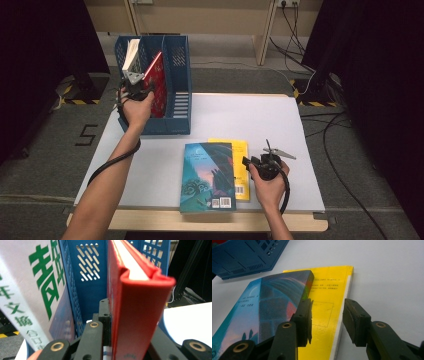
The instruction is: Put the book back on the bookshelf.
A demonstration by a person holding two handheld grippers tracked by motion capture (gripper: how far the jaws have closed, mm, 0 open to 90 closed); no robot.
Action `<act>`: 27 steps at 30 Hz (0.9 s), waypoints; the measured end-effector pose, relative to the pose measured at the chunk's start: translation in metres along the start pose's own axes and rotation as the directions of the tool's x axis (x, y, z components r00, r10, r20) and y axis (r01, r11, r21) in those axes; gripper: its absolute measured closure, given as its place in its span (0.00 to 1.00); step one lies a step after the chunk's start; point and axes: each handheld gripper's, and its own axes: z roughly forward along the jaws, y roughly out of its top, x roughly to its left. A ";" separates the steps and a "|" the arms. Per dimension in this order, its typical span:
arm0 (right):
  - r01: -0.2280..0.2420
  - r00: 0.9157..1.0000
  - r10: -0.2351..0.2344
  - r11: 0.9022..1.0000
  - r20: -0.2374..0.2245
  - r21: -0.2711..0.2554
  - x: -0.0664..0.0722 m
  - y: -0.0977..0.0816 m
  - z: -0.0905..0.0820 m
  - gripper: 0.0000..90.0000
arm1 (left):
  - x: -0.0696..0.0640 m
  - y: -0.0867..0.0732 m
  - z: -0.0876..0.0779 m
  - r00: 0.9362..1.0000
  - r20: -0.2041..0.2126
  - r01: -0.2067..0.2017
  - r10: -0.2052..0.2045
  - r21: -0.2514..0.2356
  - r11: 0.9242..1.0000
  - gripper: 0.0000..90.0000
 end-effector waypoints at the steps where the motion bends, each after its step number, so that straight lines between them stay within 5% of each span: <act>1: -0.001 1.000 0.001 1.000 0.000 0.000 0.000 0.000 0.000 0.65 | 0.000 0.001 0.001 1.000 -0.001 0.001 -0.001 0.003 1.000 0.88; 6: -0.004 1.000 0.004 1.000 -0.002 0.000 0.000 0.000 -0.001 0.65 | 0.001 0.006 0.010 0.999 -0.020 0.026 -0.026 0.005 1.000 0.88; 27: -0.003 1.000 0.003 1.000 0.000 -0.006 -0.002 0.001 -0.001 0.65 | -0.006 0.017 0.042 0.998 -0.069 0.011 -0.012 -0.019 1.000 0.88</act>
